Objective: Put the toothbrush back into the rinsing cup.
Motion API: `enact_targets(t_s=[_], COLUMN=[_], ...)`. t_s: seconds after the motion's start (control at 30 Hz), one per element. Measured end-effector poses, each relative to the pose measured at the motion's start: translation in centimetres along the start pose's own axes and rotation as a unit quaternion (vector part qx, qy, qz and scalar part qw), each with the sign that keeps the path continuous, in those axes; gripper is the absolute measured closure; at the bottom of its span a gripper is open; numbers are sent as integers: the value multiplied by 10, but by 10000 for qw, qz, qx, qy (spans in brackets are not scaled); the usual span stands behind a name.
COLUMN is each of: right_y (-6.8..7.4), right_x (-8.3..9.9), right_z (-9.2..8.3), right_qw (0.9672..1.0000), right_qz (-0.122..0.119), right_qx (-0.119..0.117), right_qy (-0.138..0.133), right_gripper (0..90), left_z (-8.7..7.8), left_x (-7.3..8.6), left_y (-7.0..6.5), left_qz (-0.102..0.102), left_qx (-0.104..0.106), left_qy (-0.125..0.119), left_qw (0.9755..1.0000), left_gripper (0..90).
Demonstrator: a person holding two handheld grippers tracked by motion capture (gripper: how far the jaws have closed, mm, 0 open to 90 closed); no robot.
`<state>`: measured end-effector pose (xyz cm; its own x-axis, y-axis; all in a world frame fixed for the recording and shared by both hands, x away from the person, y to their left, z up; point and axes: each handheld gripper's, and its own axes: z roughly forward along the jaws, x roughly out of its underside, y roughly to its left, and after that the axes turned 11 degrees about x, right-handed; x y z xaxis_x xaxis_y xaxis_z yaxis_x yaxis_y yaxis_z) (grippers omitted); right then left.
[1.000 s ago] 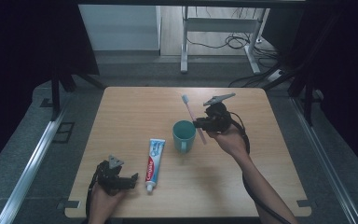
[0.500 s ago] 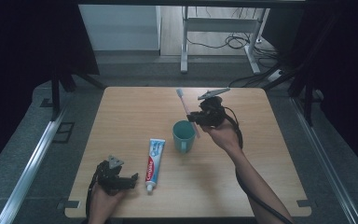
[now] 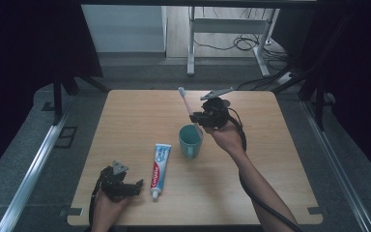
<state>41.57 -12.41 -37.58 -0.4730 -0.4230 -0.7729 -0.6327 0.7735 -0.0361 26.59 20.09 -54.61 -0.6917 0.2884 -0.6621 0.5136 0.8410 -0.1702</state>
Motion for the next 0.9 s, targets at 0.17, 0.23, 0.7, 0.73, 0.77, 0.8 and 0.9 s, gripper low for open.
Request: enact_targets(t_s=[0.17, 0.23, 0.7, 0.73, 0.77, 0.8, 0.9], right_y=[2, 3, 4, 4, 4, 4, 3], right_x=[-2, -2, 11, 12, 14, 15, 18], right_z=[5, 8, 25, 26, 27, 28, 31], right_qw=[10000, 10000, 10000, 10000, 10000, 10000, 10000], right_qz=[-1, -8, 10, 4, 13, -2, 26], right_qx=[10, -8, -18, -18, -20, -21, -33], right_qy=[-59, -68, -30, -32, -15, -16, -4], right_gripper=[786, 786, 786, 786, 785, 786, 785], left_z=[0, 0, 0, 0, 0, 0, 0], left_x=[0, 0, 0, 0, 0, 0, 0], left_y=[0, 0, 0, 0, 0, 0, 0], left_qz=[9, 9, 9, 9, 10, 7, 11], left_qx=[10, 11, 18, 18, 18, 17, 18], left_qy=[4, 4, 15, 15, 18, 14, 20], left_qw=[10000, 10000, 10000, 10000, 10000, 10000, 10000], left_gripper=[0, 0, 0, 0, 0, 0, 0])
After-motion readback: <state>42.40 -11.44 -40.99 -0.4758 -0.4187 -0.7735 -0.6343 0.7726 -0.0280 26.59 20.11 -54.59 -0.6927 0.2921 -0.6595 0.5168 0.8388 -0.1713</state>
